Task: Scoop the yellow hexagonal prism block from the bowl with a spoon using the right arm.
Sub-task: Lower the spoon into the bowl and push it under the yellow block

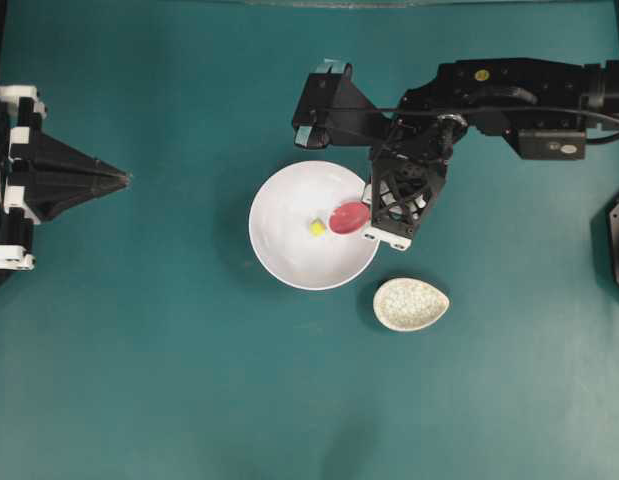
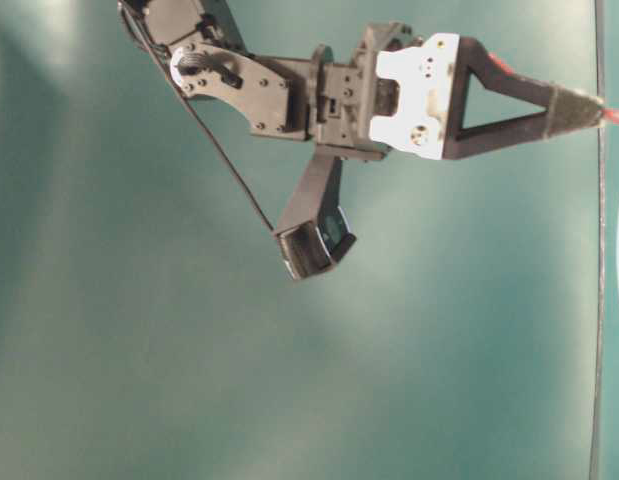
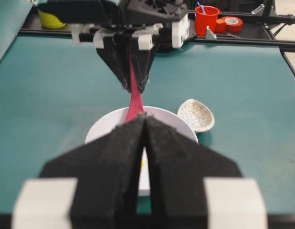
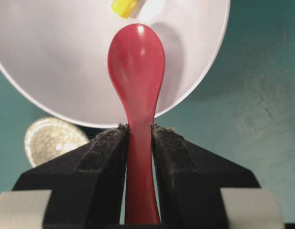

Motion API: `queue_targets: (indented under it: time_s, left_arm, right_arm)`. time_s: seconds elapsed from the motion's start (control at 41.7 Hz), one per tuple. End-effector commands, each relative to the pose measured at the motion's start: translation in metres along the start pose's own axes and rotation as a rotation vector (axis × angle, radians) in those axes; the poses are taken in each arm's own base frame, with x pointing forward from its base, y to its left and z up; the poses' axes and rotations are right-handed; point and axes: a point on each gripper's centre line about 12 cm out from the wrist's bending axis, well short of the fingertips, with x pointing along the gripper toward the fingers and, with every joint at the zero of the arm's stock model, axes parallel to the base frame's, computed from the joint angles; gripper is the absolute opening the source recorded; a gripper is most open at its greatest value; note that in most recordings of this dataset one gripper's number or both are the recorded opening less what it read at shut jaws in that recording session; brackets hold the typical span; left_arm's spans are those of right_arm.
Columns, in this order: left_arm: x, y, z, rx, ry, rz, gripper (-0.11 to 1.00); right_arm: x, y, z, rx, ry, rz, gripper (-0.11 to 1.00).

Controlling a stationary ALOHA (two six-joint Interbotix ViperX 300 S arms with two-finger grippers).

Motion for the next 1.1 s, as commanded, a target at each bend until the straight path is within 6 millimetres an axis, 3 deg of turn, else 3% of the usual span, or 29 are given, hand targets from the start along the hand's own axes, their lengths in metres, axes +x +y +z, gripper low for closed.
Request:
queue_targets:
  time_s: [0.0,0.624,1.08]
  left_arm:
    - [0.003,0.001,0.004,0.001,-0.014,0.002,0.00]
    - [0.004,0.001,0.004,0.003,-0.014,0.002,0.00]
    - [0.004,0.001,0.004,0.003,-0.014,0.002,0.00]
  right_arm:
    - [-0.011,0.003,0.007,-0.007,-0.048,0.004,0.22]
    - [0.008,0.011,0.007,-0.028,-0.033,0.005,0.22]
    - [0.014,0.017,0.020,-0.043,-0.133,0.014,0.22]
